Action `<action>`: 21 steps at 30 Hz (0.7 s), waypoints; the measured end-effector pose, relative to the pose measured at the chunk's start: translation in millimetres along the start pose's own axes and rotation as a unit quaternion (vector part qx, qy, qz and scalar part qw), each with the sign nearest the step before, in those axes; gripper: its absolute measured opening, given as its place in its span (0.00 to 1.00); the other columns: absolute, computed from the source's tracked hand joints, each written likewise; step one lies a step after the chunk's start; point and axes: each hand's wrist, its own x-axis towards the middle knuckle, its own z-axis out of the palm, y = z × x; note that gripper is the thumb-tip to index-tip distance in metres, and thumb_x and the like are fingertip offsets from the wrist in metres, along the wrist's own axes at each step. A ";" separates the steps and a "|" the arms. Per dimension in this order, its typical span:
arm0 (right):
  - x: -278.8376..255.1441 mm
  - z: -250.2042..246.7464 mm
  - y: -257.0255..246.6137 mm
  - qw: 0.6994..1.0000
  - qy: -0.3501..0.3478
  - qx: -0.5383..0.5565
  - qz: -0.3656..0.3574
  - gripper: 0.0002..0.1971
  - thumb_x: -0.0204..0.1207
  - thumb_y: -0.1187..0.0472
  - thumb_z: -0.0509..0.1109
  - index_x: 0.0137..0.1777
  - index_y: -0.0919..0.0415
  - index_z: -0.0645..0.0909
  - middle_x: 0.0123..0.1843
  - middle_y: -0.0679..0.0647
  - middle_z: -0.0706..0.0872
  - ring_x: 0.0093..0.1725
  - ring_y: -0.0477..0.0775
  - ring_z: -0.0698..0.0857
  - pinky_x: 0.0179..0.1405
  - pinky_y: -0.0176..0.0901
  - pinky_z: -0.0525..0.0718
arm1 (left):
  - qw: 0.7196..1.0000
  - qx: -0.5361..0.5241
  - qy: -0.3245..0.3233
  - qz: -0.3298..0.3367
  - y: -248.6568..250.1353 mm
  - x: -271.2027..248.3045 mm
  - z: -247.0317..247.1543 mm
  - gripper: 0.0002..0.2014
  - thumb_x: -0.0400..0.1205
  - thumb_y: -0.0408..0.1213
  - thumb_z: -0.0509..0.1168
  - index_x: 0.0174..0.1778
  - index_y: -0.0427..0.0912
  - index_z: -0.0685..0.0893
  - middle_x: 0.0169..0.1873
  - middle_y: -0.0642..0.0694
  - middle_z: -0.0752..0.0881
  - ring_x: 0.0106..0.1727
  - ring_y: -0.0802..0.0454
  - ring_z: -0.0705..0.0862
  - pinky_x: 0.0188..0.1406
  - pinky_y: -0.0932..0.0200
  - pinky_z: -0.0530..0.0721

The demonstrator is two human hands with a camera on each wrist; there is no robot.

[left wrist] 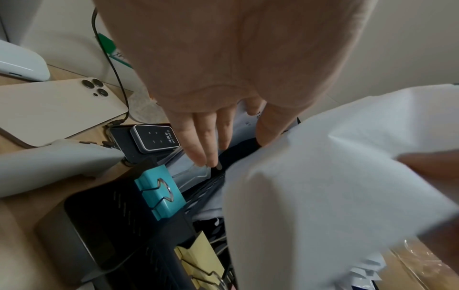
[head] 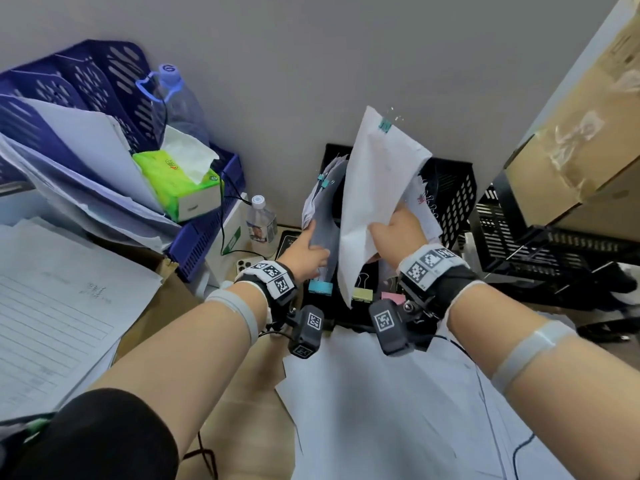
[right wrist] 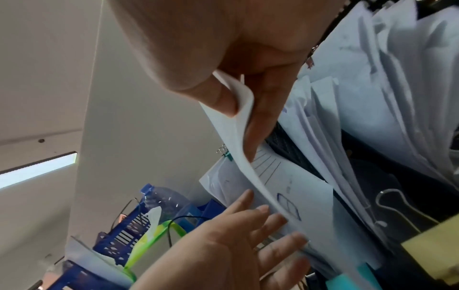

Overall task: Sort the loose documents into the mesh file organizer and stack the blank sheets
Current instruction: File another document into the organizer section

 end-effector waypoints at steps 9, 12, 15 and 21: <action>38.7 33.8 -6.5 0.993 0.023 -0.114 0.018 0.14 0.79 0.59 0.61 0.62 0.62 0.74 0.40 0.59 0.81 0.42 0.63 0.79 0.36 0.43 0.73 | 1.000 0.013 0.001 0.007 -2.5 0.6 3.8 0.38 0.88 0.28 0.60 0.89 0.54 0.49 0.44 0.54 0.78 0.56 0.48 0.81 0.43 0.60 0.82; 45.2 36.1 -2.5 0.993 -0.013 -0.099 0.068 0.10 0.76 0.58 0.60 0.37 0.62 0.75 0.35 0.61 0.87 0.38 0.65 0.87 0.37 0.51 0.86 | 1.000 0.009 -0.006 0.008 -4.1 0.9 2.3 0.35 0.88 0.27 0.59 0.89 0.52 0.53 0.41 0.53 0.77 0.52 0.49 0.80 0.35 0.66 0.82; 47.5 39.9 2.0 0.997 -0.026 -0.021 0.068 0.10 0.75 0.65 0.54 0.34 0.58 0.72 0.30 0.62 0.87 0.31 0.62 0.91 0.38 0.61 0.92 | 1.000 0.015 -0.008 0.010 -5.9 3.3 0.0 0.33 0.87 0.28 0.61 0.87 0.51 0.60 0.56 0.48 0.81 0.58 0.48 0.83 0.42 0.62 0.83; 49.3 56.9 18.0 0.984 -0.085 -0.157 0.021 0.08 0.75 0.60 0.59 0.35 0.57 0.69 0.41 0.63 0.89 0.41 0.67 0.90 0.44 0.61 0.90 | 1.000 0.004 -0.002 0.015 -9.2 -5.8 0.7 0.15 0.87 0.28 0.59 0.69 0.38 0.82 0.50 0.43 0.87 0.45 0.50 0.84 0.38 0.63 0.80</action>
